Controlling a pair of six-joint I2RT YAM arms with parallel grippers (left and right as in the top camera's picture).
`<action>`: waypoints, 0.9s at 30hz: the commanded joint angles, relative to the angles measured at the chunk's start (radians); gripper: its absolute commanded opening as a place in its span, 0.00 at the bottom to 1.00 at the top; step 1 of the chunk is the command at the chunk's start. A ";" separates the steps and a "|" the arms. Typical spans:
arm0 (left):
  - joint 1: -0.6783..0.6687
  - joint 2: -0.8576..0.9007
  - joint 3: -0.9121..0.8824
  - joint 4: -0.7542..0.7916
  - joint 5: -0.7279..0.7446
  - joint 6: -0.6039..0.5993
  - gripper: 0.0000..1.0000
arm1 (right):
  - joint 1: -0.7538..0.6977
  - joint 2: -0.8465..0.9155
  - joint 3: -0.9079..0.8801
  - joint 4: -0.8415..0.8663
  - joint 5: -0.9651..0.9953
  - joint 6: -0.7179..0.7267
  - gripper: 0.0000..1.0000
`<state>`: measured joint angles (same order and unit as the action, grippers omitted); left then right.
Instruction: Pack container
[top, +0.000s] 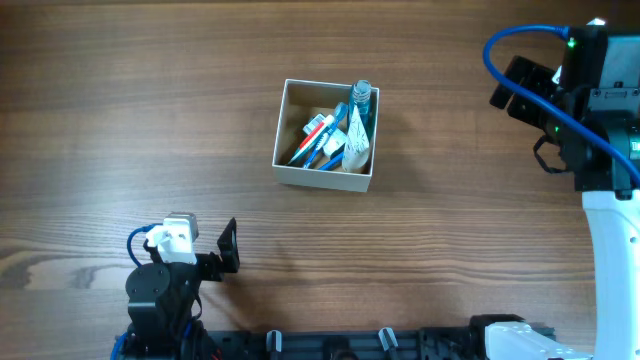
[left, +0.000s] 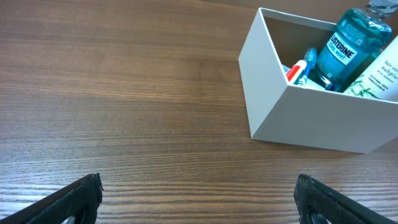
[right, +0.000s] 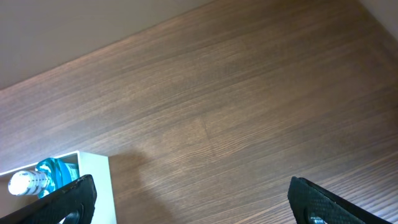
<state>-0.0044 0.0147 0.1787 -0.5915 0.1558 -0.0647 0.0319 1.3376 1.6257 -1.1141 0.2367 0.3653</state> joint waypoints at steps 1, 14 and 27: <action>0.006 -0.010 -0.021 -0.006 0.038 0.005 1.00 | 0.000 -0.006 0.018 0.003 -0.001 0.002 1.00; 0.006 -0.010 -0.021 -0.006 0.037 0.005 1.00 | 0.000 -0.002 0.016 0.003 0.000 0.000 1.00; 0.006 -0.010 -0.021 -0.006 0.038 0.005 1.00 | 0.000 -0.273 -0.277 0.371 -0.247 -0.344 1.00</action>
<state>-0.0044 0.0147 0.1783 -0.5915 0.1558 -0.0647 0.0319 1.1912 1.4822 -0.8043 0.1032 0.1658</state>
